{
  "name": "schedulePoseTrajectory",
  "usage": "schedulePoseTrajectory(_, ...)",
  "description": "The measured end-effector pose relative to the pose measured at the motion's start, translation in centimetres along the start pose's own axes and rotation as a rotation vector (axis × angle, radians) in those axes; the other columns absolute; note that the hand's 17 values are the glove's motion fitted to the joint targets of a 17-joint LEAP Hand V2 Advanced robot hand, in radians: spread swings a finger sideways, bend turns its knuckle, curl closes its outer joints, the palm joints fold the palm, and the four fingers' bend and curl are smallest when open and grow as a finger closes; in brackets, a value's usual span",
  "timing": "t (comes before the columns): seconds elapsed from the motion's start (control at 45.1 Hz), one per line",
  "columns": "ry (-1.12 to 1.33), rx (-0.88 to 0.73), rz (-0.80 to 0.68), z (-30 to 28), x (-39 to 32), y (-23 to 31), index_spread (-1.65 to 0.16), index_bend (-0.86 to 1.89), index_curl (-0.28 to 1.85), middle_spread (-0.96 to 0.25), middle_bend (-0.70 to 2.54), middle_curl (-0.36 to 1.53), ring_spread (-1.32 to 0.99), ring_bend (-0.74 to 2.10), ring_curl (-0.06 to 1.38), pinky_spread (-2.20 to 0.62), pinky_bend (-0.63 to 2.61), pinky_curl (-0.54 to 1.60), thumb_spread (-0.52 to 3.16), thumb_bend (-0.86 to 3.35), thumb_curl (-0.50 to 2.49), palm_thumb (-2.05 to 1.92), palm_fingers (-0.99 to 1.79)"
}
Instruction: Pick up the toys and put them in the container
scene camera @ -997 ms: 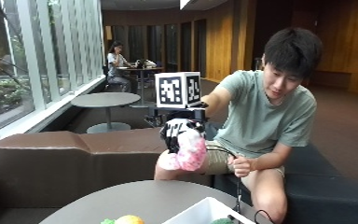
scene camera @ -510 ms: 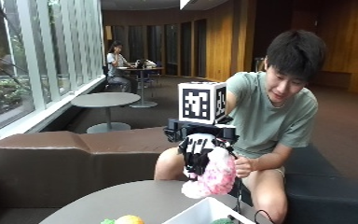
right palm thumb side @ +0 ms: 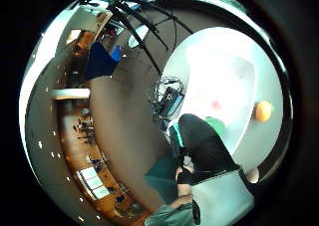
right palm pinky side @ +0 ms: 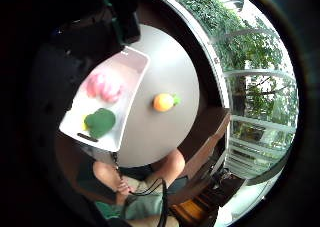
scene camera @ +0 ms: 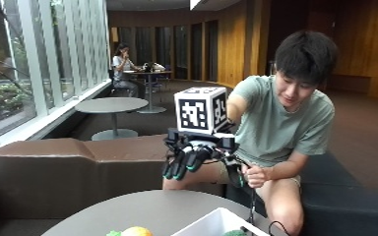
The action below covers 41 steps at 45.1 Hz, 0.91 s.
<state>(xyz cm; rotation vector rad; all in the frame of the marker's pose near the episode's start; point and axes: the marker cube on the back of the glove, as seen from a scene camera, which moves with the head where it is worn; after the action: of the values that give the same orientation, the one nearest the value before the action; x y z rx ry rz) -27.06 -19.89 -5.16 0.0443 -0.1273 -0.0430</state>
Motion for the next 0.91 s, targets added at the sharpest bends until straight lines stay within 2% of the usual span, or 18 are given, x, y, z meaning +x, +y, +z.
schedulePoseTrajectory(0.133,0.012,0.047,0.055,-1.8,4.6,0.7,-0.16,0.09,0.11,-0.08,0.20,0.61,-0.10,0.75,0.40,-0.05,1.21,0.44,1.19,-0.05,0.64,0.12,-0.20)
schedulePoseTrajectory(0.288,0.133,-0.056,0.168,0.5,14.6,0.8,-0.18,0.07,0.11,-0.07,0.26,0.60,-0.07,0.76,0.39,0.00,1.07,0.39,1.34,0.05,0.59,0.18,-0.15)
schedulePoseTrajectory(0.465,0.056,-0.127,0.158,10.0,22.4,-0.3,-0.20,0.09,0.13,-0.05,0.19,0.56,-0.05,0.67,0.36,0.03,1.03,0.36,1.45,0.07,0.54,0.21,-0.20)
schedulePoseTrajectory(0.598,0.023,-0.329,0.134,21.3,26.4,0.8,-0.21,0.14,0.16,-0.04,0.13,0.51,-0.03,0.52,0.32,0.03,0.98,0.35,1.46,0.07,0.52,0.23,-0.27)
schedulePoseTrajectory(0.687,0.012,-0.387,0.154,25.8,27.4,1.5,-0.22,0.12,0.17,-0.03,0.10,0.47,-0.02,0.44,0.30,0.04,0.95,0.34,1.43,0.04,0.49,0.21,-0.31)
schedulePoseTrajectory(0.753,0.013,-0.364,0.153,28.3,27.5,1.6,-0.23,0.11,0.17,-0.03,0.09,0.43,-0.01,0.40,0.29,0.04,0.94,0.34,1.38,-0.01,0.47,0.15,-0.32)
schedulePoseTrajectory(0.82,-0.001,-0.272,0.140,29.5,27.5,1.1,-0.24,0.12,0.18,-0.03,0.07,0.40,0.00,0.37,0.28,0.04,0.95,0.34,1.34,-0.02,0.45,0.14,-0.28)
schedulePoseTrajectory(0.909,-0.013,-0.156,0.143,30.4,27.8,0.5,-0.27,0.28,0.24,-0.04,0.08,0.35,-0.01,0.39,0.28,0.03,0.94,0.34,1.34,0.03,0.46,0.24,-0.05)
